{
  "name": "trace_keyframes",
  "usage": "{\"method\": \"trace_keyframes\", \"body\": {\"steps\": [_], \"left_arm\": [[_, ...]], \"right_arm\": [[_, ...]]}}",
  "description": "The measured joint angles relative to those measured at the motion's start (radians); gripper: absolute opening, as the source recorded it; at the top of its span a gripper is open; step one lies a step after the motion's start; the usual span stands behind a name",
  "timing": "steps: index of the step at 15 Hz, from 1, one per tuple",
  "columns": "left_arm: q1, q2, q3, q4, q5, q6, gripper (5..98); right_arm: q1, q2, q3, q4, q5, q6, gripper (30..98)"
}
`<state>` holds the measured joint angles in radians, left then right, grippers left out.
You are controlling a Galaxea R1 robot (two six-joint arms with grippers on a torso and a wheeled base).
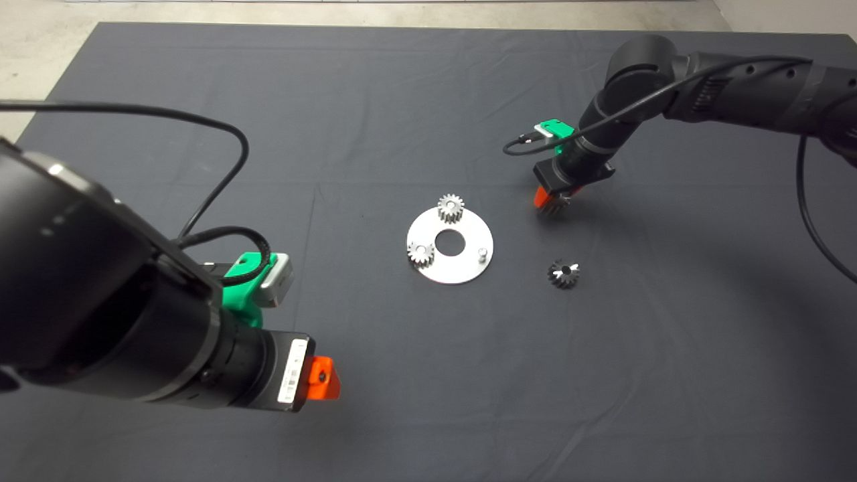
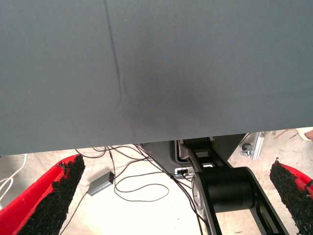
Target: Remove an incorrectly installed larger gear and replace it with the correct smaller gear
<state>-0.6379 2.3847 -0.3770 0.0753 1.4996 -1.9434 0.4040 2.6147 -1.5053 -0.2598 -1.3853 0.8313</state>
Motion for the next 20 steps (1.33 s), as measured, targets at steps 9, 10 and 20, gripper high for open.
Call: {"method": "trace_keyframes", "body": {"steps": [9,10,20], "left_arm": [[0.0,0.0,0.0,0.0,0.0,0.0,97.6],[0.0,0.0,0.0,0.0,0.0,0.0,97.6],[0.0,0.0,0.0,0.0,-0.016,0.022,97.6]], "right_arm": [[0.0,0.001,0.0,0.0,-0.004,-0.003,47.9],[0.0,0.001,0.0,0.0,-0.006,-0.004,48.0],[0.009,0.005,-0.001,0.005,-0.009,-0.011,53.1]]}}
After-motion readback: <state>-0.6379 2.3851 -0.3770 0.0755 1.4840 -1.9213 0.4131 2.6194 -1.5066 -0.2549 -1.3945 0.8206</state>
